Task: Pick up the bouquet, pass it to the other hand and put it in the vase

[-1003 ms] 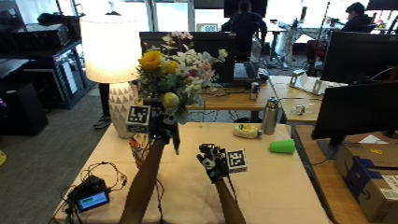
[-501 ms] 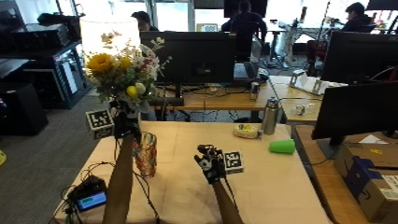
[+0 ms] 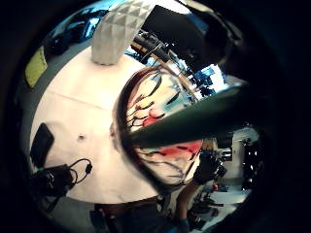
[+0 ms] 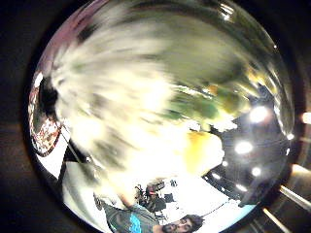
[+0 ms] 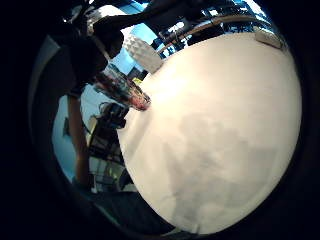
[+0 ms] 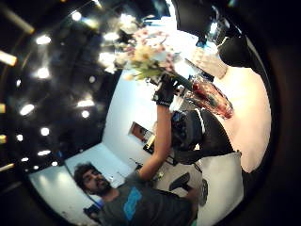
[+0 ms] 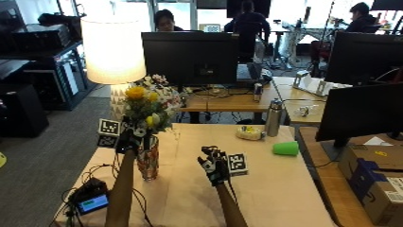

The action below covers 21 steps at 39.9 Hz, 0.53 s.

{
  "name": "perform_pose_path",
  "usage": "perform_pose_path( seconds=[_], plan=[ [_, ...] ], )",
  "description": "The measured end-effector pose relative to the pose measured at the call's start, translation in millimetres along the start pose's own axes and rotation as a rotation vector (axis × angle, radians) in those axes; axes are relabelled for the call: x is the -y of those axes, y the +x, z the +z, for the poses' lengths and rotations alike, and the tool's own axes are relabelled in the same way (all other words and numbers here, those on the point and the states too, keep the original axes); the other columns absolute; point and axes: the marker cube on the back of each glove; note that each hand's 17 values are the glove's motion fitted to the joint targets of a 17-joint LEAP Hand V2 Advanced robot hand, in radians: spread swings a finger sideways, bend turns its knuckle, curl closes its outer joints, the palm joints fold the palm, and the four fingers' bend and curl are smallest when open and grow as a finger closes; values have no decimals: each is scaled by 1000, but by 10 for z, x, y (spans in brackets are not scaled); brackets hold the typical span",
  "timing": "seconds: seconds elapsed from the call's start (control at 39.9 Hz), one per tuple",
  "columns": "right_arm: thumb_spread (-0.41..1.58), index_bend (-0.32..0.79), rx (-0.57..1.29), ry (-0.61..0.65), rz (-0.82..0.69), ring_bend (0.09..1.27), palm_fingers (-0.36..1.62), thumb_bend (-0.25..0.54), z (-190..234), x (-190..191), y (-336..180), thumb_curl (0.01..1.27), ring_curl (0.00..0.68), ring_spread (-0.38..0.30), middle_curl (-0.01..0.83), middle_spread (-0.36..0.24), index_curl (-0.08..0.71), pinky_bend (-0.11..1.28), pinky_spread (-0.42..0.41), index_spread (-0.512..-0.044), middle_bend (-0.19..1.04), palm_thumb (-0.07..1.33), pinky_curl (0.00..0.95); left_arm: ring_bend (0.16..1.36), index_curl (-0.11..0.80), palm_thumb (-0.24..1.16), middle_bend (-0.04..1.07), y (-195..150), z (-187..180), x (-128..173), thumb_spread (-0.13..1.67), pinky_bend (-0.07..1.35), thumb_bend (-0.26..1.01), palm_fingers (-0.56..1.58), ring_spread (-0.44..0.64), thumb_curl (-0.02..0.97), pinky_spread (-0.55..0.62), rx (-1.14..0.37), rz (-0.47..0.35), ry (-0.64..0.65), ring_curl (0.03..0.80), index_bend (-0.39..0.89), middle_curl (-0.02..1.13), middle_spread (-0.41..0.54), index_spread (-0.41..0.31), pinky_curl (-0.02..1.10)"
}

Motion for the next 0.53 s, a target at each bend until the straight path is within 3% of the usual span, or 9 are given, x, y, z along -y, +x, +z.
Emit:
perform_pose_path(
  seconds=[0.08, 0.2, 0.35, 0.53],
  plan=[
    [1048, 131, 59, -2, -45, 374, 870, -20, -4, -1, -81, 498, 382, -135, 450, -171, 341, 349, 205, -307, 297, 855, 357, 696, 240, 825, 331, -120, -19, -70, 682, 458, -45, 359, -197, 653, -19, -12, 8, -10, 486, 9, 573, -165, 0, 463],
    [1049, 137, -9, 7, 36, 354, 864, -20, -39, -34, -32, 493, 382, -132, 451, -168, 338, 324, 219, -307, 289, 856, 356, 667, 200, 788, 201, -193, -164, -197, 753, 531, -47, 171, -15, 620, 179, -43, 25, 58, 450, 39, 507, -22, 88, 449],
    [1053, 140, -41, 0, -41, 337, 860, -20, 2, 5, 17, 487, 383, -126, 449, -167, 338, 296, 235, -307, 273, 854, 354, 682, 170, 682, 176, -156, -369, -339, 812, 564, -64, 134, 132, 572, 326, -99, 112, 128, 401, 68, 436, 91, 129, 417],
    [1055, 144, -62, -5, -13, 317, 864, -22, 84, -28, -89, 480, 384, -121, 450, -166, 340, 259, 249, -307, 266, 851, 350, 702, 162, 619, 202, -17, -414, -486, 856, 565, -51, 134, 208, 529, 415, -72, 163, 167, 378, 96, 418, 134, 124, 394]
  ],
)
